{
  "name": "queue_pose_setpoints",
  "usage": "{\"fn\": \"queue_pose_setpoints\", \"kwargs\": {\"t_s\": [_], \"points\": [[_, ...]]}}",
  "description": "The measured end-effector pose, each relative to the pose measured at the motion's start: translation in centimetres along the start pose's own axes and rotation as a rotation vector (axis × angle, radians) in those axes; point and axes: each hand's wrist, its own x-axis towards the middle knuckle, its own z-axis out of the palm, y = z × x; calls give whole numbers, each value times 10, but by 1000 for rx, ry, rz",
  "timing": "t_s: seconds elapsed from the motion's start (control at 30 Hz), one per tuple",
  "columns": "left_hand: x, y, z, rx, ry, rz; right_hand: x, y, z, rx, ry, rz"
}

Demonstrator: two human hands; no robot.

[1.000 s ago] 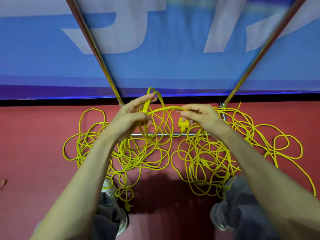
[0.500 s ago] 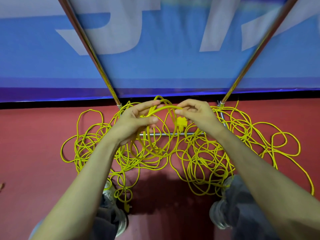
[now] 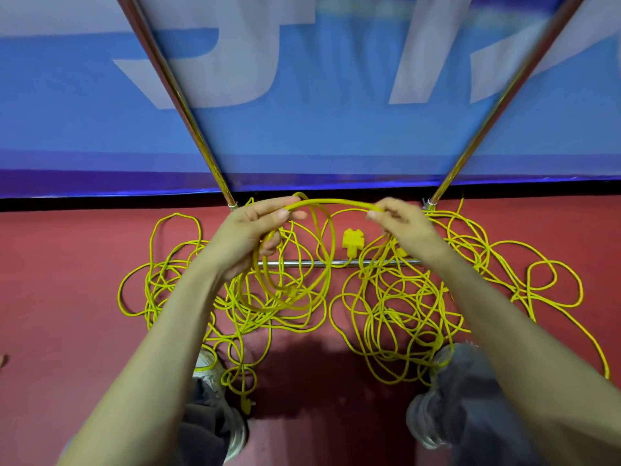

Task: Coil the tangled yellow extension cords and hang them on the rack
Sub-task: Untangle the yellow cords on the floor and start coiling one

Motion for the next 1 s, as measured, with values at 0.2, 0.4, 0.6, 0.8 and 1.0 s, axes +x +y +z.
{"fn": "queue_pose_setpoints", "kwargs": {"t_s": [0.2, 0.4, 0.6, 0.8, 1.0], "points": [[-7, 10, 2, -24, -145, -48, 6, 6, 0, -13, 154, -77], [-9, 17, 3, -62, -132, -22, 6, 3, 5, -27, 166, -144], [-4, 13, 6, -24, -43, -43, 4, -8, 5, -2, 156, -204], [-1, 5, 7, 83, -56, -41, 5, -10, 6, 21, 150, -152], [-5, 20, -1, -159, -130, 55, 5, 15, 8, -363, -77, -27]]}}
